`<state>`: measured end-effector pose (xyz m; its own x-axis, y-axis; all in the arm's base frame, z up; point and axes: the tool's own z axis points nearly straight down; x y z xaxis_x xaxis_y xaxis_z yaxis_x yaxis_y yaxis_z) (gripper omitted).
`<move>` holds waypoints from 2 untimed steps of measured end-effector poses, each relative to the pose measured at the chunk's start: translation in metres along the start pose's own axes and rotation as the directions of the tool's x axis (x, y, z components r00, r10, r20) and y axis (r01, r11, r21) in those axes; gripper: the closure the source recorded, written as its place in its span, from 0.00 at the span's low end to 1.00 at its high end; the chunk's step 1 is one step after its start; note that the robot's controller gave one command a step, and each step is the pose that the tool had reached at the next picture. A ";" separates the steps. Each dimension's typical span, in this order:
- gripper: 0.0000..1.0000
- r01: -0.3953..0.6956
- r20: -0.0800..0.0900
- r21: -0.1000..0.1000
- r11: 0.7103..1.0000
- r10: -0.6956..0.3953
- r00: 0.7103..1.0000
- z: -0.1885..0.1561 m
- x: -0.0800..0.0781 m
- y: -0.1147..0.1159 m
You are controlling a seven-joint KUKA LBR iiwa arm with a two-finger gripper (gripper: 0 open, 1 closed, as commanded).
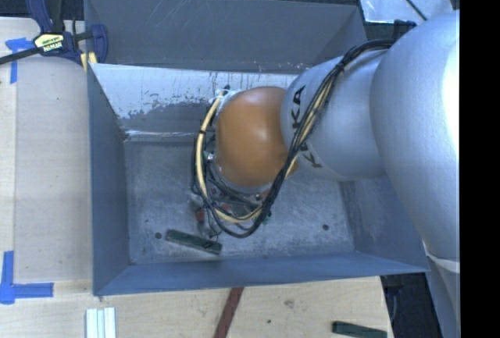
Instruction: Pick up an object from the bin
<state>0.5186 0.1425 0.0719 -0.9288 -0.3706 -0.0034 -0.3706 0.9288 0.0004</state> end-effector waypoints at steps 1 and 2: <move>1.00 0.041 0.001 0.001 0.999 -0.041 0.999 -0.140 -0.008 -0.027; 0.00 0.039 -0.001 0.000 0.999 -0.039 0.999 -0.140 -0.008 -0.027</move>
Offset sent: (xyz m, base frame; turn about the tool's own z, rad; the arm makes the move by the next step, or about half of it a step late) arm 0.0000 0.0000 0.0000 0.0000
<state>0.5355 0.1206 0.2117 -0.9134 -0.4070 -0.0029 -0.4070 0.9134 0.0000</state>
